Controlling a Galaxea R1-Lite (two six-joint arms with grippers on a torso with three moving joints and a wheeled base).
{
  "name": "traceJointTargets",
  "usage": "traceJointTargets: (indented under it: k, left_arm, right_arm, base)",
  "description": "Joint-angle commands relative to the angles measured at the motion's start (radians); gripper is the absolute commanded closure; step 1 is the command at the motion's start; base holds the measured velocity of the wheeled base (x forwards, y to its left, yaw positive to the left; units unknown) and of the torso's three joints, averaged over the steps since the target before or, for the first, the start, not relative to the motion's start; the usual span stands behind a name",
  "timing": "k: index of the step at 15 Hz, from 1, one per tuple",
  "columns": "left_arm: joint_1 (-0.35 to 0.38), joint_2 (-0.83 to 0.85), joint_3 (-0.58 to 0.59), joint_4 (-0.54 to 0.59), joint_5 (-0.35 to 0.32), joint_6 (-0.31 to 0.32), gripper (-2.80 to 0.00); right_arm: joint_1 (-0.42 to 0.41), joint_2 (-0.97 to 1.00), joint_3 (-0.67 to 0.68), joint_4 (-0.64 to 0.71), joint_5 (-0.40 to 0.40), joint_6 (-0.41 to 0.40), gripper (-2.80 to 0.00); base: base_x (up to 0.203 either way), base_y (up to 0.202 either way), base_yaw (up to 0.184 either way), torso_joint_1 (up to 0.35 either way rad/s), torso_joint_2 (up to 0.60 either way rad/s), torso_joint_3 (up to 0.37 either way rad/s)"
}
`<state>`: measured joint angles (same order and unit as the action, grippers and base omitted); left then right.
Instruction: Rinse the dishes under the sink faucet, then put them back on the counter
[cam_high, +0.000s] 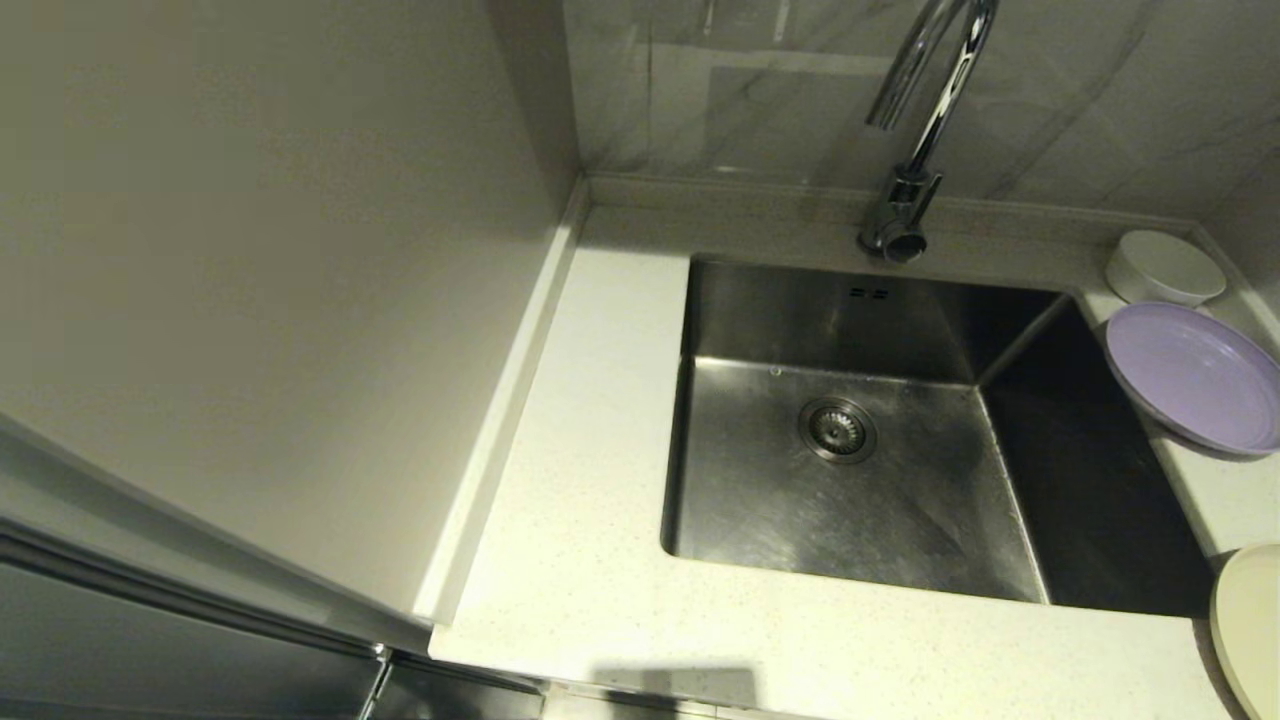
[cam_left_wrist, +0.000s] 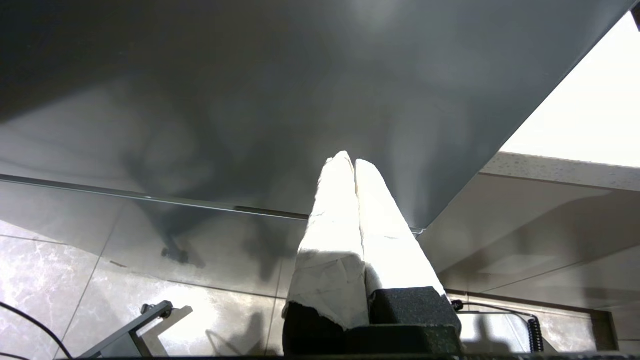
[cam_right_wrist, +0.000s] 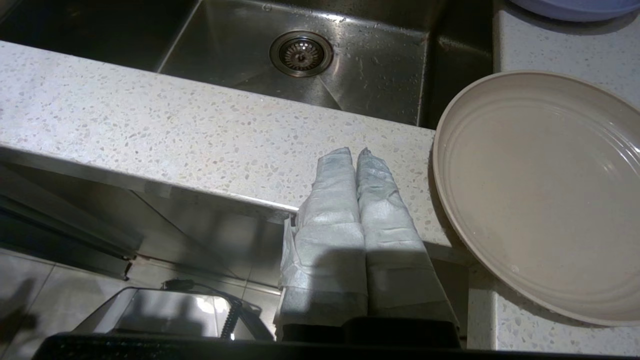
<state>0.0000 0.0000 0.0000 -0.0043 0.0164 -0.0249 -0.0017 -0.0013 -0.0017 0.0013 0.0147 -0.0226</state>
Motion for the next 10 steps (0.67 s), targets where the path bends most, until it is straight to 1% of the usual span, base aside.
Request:
traceJointTargets:
  k: [1,3,10]
  left_arm:
    - [0.000,-0.005,0.000,0.000,0.000,-0.001,0.00]
    - [-0.001,-0.003,0.000,0.000,0.000,-0.001,0.00]
    - [0.000,-0.003,0.000,0.000,0.000,-0.001,0.00]
  right_arm:
    - [0.000,0.003,0.000,0.000,0.001,0.001,0.00]
    - [0.000,0.003,0.000,0.000,-0.002,0.012,0.00]
    - [0.000,0.003,0.000,0.000,-0.009,0.013,0.00]
  base:
    - [0.000,0.000,0.000,0.000,0.00,0.000]
    - [0.000,0.000,0.000,0.000,0.00,0.000]
    - [0.000,0.000,0.000,0.000,0.00,0.000]
